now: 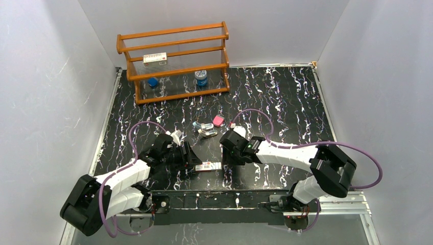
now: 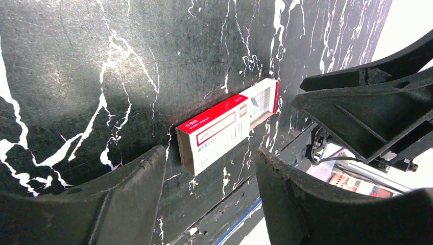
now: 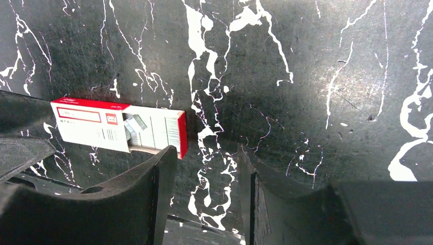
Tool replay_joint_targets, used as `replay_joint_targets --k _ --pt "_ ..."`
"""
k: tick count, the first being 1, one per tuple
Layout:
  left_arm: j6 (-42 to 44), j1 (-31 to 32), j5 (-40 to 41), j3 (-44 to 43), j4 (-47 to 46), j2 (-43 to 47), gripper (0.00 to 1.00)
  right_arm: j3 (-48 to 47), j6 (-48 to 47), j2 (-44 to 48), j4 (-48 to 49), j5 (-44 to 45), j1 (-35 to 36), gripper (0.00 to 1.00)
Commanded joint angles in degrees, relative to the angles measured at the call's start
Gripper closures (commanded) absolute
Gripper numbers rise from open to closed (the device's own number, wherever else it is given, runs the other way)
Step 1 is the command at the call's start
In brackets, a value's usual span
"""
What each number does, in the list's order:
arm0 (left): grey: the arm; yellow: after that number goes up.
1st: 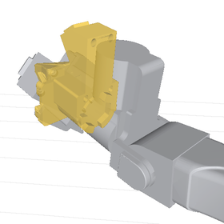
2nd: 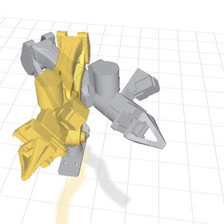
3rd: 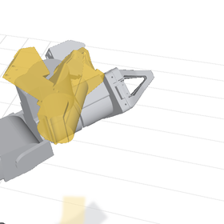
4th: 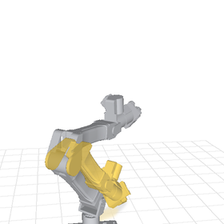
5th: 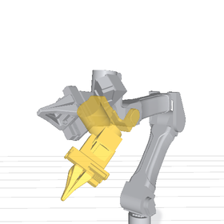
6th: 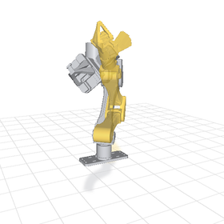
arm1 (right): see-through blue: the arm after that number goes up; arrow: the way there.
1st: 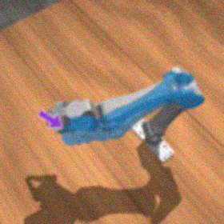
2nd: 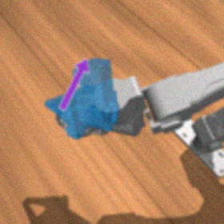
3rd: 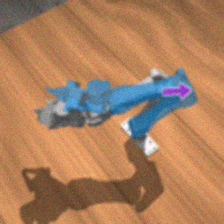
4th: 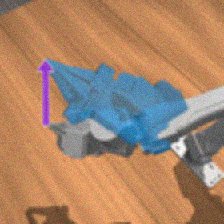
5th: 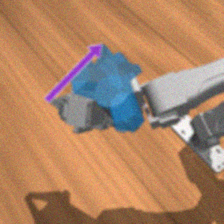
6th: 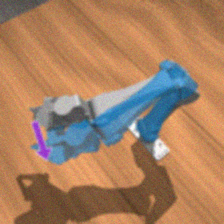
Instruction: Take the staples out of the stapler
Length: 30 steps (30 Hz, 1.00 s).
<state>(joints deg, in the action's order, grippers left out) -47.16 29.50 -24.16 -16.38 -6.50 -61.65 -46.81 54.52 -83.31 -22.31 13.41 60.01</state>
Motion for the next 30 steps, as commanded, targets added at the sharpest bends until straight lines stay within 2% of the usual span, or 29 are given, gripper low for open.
replay_joint_targets --k 1,7,12,21,30 --pt "1.45 0.3 1.06 -0.61 2.99 0.26 0.37 0.26 1.82 1.74 0.47 2.13 -0.24 0.44" --pt "2.83 0.3 -0.2 -1.19 2.99 -1.16 0.4 -0.04 1.44 -0.67 1.77 -0.29 -0.38 0.49" --pt "3.8 0.3 -1.26 -2.47 3.86 -3.4 0.43 -1.23 2.04 -2.25 -0.69 1.42 -0.38 0.55" --pt "3.47 0.3 0.17 -2.12 4.15 -0.77 0.43 -0.92 2.42 -5.34 -1.28 1.13 -0.41 0.56" --pt "3.81 0.3 -0.53 -2.14 4.25 -1.81 0.43 -2.14 0.98 -9.04 0.05 -2.24 -0.36 0.58"
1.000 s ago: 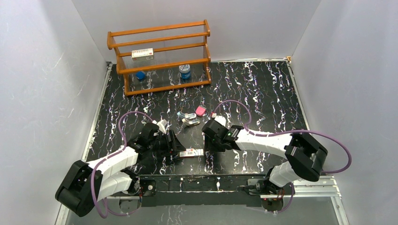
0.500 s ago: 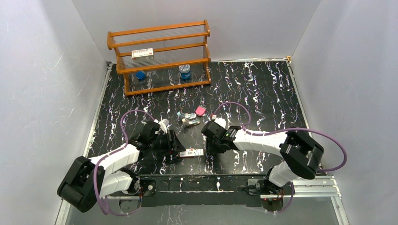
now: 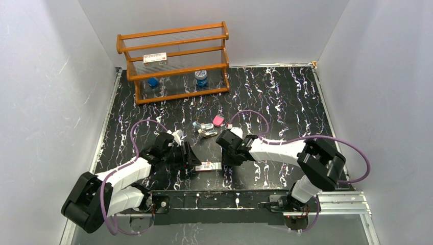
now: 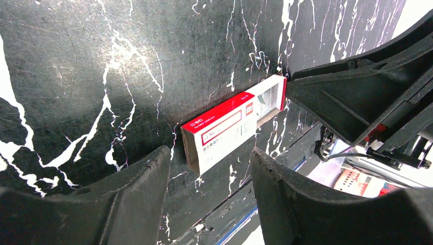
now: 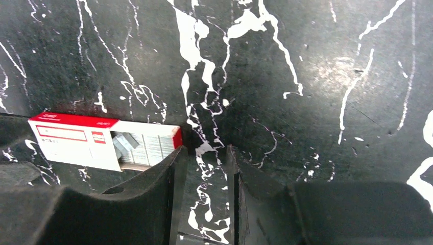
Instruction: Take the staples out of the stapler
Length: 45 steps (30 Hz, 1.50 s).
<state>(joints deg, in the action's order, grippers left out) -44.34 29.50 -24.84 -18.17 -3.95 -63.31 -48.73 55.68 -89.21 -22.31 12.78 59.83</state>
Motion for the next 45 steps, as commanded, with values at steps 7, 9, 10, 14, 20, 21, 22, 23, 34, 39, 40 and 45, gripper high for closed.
replay_joint_targets --k 7,9,10,14,20,21,22,23,34,39,40,45 --pt "1.35 0.3 -2.23 -0.29 0.5 -2.55 0.44 -0.86 -1.98 -5.79 2.62 -5.62 -0.16 0.6" --pt "1.41 0.3 -2.7 -0.28 0.14 -2.94 0.44 -1.09 -2.14 -6.14 2.63 -6.02 -0.16 0.61" --pt "1.42 0.3 -2.67 -0.28 0.09 -3.04 0.44 -1.1 -2.15 -6.15 2.58 -5.96 -0.17 0.61" --pt "1.36 0.3 -2.51 -0.29 0.16 -2.81 0.45 -0.84 -2.33 -5.81 2.53 -6.04 -0.19 0.61" --pt "1.19 0.3 -2.33 -0.33 0.29 -2.7 0.45 -0.8 -2.5 -4.92 1.95 -5.52 -0.16 0.61" --pt "1.25 0.3 -2.25 -0.37 0.34 -2.63 0.45 -0.76 -2.65 -4.66 2.06 -5.41 -0.16 0.6" --pt "1.19 0.3 -2.29 -0.37 0.36 -2.55 0.45 -0.64 -2.74 -4.38 2.27 -5.39 -0.2 0.59" --pt "1.22 0.3 -2.18 -0.37 0.42 -2.28 0.45 -0.45 -2.77 -4.13 2.57 -5.59 -0.17 0.58" --pt "0.86 0.3 -1.35 -0.02 0.76 -0.16 0.45 5.33 -0.45 -2.61 9.24 -12.39 -2.85 0.47" --pt "0.73 0.3 -1.28 -0.02 1.02 0.24 0.45 5.38 -0.4 -2.86 8.85 -12.42 -3.25 0.47" --pt "0.71 0.34 -1.29 -0.09 1.04 0.29 0.45 5.51 -0.4 -2.63 9.23 -12.42 -3.29 0.46" --pt "0.83 0.3 -0.03 -0.44 2.18 1.89 0.46 9.24 0.61 0.41 14.93 -14.81 -3.47 0.32"
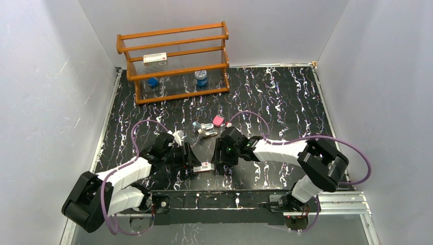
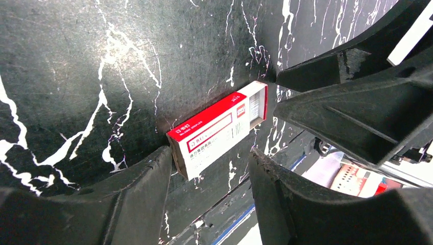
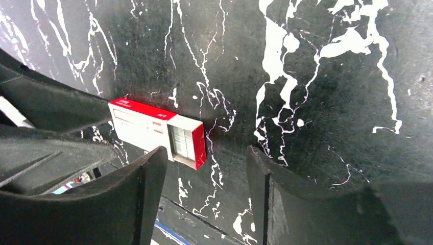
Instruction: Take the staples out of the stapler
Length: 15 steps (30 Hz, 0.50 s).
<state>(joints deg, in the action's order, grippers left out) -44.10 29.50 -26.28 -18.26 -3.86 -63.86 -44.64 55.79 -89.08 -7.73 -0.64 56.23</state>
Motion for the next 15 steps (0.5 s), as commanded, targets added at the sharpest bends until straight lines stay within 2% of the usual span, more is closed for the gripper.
replay_joint_targets --k 1,5,8,11,15 --pt "0.55 0.3 2.32 -0.37 2.68 3.55 0.46 6.15 1.06 0.83 1.66 -1.85 -0.09 0.29" --pt "0.22 0.3 6.38 -0.07 6.21 8.71 0.44 10.74 2.56 1.59 8.74 -5.96 -1.81 0.26" --pt "-0.16 0.3 6.14 0.77 6.03 9.87 0.42 13.44 3.19 0.62 14.99 -9.63 -2.81 0.25" --pt "-0.18 0.3 5.11 1.07 5.76 8.53 0.42 15.87 4.06 -0.03 20.96 -10.65 -3.02 0.3" --pt "-0.98 0.3 5.73 1.61 5.17 8.99 0.42 18.08 5.72 0.77 22.7 -8.44 -3.02 0.35"
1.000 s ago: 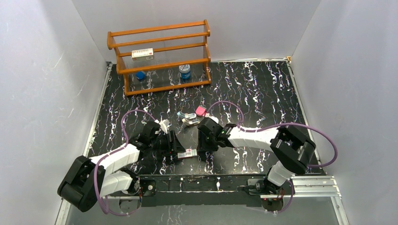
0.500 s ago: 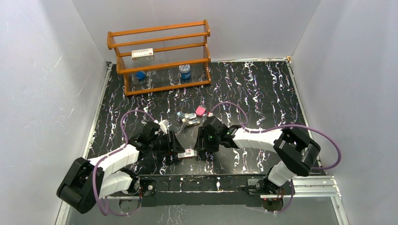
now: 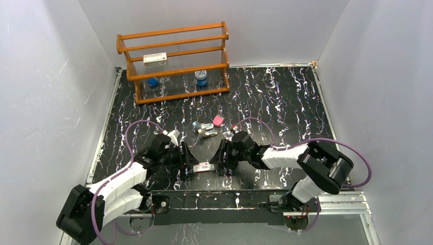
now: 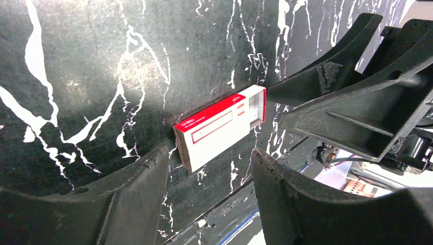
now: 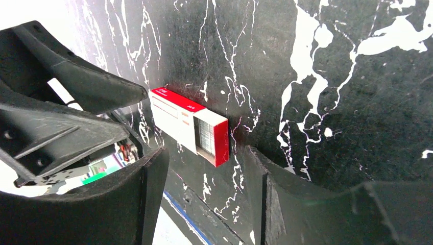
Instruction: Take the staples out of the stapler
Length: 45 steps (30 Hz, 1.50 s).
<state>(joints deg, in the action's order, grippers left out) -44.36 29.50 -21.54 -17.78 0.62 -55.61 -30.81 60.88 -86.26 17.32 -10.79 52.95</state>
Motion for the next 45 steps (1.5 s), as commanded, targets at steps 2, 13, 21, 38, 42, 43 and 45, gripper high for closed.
replay_joint_targets --k 2,13,21,38,42,43,45 --pt "-1.1 0.3 0.98 1.54 -0.11 1.03 0.42 4.67 0.86 -1.74 -2.59 2.21 0.26 0.38" --pt "-0.55 0.3 -3.5 0.9 -3.6 -5.38 0.46 0.37 -1.29 -8.66 -4.3 -6.04 -0.63 0.61" --pt "-0.64 0.3 -4.11 1.43 -4.04 -5.79 0.49 0.48 -1.3 -8.12 -4.28 -5.91 -0.6 0.6" --pt "0.76 0.3 -6.32 0.04 -4.24 -7.98 0.55 -4.34 0.79 -11.46 -5.37 -6.3 -1.34 0.63" --pt "-0.02 0.3 -4.89 0.63 -3.16 -7.16 0.55 -1.77 1.71 -9.09 -5.79 -4.67 -1.35 0.62" --pt "-0.21 0.3 -4.7 0.68 -2.9 -7.14 0.55 -1.39 1.69 -8.42 -6.32 -4.22 -1.36 0.61" --pt "-0.75 0.3 -4.51 0.66 -2.97 -7.22 0.55 -1.11 1.35 -7.41 -7.64 -3.08 -1.4 0.6"
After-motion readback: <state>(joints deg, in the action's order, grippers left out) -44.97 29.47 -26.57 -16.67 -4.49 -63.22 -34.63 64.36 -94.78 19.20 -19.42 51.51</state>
